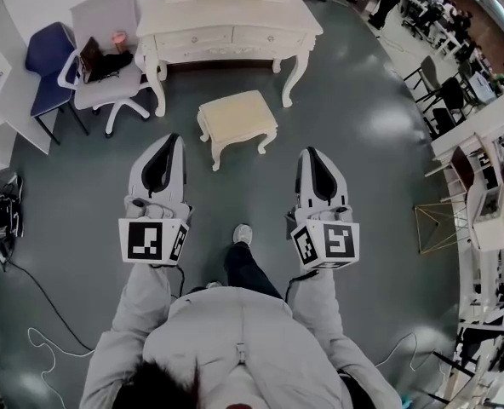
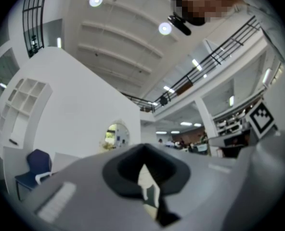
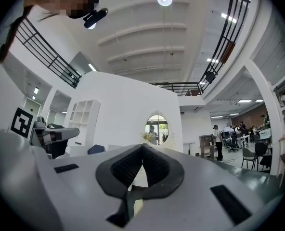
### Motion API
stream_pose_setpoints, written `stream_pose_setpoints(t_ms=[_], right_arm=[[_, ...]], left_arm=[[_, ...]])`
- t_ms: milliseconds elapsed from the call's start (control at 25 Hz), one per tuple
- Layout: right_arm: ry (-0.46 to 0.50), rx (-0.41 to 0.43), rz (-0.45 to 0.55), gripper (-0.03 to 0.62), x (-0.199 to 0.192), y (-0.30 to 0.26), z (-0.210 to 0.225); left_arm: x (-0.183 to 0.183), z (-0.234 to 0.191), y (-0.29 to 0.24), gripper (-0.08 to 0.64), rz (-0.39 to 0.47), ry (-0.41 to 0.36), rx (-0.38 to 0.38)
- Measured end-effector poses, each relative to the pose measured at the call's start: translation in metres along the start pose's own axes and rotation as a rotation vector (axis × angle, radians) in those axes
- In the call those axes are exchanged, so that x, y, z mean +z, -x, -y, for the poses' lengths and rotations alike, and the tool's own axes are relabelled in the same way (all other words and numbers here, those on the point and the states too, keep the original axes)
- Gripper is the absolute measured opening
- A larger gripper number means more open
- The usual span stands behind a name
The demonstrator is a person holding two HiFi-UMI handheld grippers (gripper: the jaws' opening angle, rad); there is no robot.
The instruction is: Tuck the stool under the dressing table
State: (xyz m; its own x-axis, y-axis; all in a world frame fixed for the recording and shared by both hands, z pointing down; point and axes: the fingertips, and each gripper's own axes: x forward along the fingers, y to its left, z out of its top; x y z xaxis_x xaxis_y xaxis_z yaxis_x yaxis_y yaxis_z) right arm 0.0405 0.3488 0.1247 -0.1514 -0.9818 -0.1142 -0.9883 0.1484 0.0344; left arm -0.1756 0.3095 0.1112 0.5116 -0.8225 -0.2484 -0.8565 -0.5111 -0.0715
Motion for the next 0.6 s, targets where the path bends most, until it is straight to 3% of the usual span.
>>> stream_pose_setpoints(t_ms=[600], right_arm=[[-0.007, 0.086, 0.008, 0.003, -0.005, -0.13, 0.081]], left_arm=[[-0.017, -0.007, -0.139, 0.008, 0.017, -0.028, 0.056]])
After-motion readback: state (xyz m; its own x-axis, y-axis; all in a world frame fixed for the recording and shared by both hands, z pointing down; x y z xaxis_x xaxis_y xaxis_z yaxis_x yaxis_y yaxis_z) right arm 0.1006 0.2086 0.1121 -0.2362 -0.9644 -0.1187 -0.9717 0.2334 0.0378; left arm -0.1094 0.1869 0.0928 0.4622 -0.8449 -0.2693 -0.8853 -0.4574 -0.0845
